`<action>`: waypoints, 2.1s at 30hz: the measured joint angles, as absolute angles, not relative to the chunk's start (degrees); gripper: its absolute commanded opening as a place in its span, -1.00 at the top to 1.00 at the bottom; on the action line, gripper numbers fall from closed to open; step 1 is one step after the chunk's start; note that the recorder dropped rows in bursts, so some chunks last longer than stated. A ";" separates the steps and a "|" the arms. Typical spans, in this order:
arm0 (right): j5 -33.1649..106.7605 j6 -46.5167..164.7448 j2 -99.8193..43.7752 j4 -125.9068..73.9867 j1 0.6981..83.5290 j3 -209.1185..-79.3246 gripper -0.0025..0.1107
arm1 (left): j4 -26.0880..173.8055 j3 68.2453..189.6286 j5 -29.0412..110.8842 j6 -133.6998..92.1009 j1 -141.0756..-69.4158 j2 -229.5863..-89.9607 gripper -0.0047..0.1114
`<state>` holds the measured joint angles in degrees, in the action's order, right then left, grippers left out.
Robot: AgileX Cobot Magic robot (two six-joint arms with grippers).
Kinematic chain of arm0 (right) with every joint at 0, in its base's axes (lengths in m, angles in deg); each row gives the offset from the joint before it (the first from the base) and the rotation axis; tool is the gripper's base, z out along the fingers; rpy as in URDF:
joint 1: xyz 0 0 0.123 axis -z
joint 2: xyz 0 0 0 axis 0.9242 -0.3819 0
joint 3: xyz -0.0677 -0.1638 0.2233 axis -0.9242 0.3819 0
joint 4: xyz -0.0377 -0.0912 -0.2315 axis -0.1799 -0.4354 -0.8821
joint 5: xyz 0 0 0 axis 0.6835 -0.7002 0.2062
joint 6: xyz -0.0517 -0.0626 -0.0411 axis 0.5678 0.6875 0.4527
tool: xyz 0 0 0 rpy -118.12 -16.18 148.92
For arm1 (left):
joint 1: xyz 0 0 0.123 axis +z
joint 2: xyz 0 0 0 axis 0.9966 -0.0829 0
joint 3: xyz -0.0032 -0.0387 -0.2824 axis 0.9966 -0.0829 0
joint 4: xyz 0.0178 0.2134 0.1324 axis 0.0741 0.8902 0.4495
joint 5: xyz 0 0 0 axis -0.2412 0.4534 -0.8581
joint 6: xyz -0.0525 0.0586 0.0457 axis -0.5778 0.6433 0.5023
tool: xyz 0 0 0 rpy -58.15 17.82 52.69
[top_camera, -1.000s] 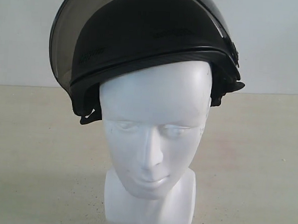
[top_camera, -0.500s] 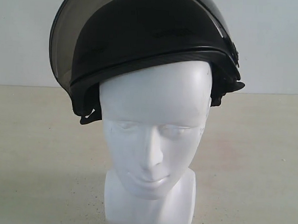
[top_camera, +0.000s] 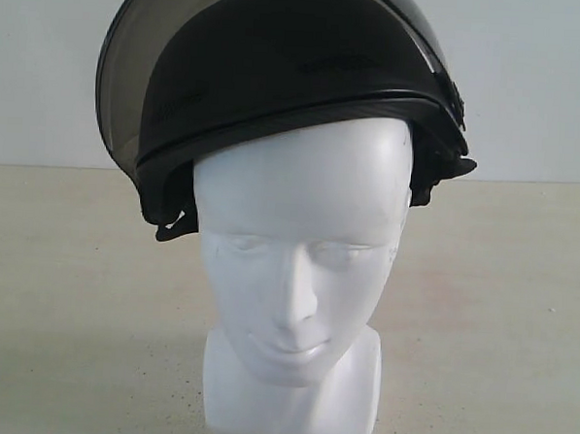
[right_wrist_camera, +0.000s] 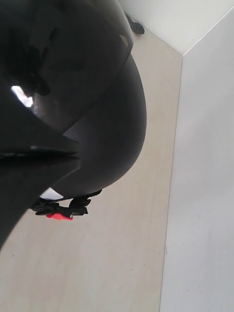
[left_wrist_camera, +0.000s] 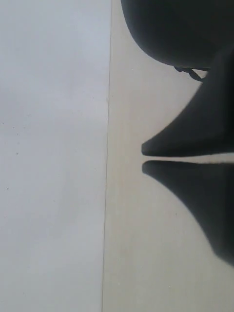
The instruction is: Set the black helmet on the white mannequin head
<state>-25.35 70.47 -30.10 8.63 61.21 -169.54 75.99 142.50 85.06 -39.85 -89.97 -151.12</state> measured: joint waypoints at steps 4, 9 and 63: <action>-25.35 69.51 -32.40 9.69 61.49 -169.65 0.96 | 67.84 146.30 86.89 -32.06 -87.48 -157.92 0.84; -24.13 72.71 -36.30 18.95 66.06 -169.79 0.96 | 51.07 153.02 90.23 -18.51 -81.02 -166.45 0.84; -32.96 97.20 -60.95 49.62 62.93 -177.34 0.96 | -1.24 158.77 110.54 19.81 -77.60 -195.11 0.84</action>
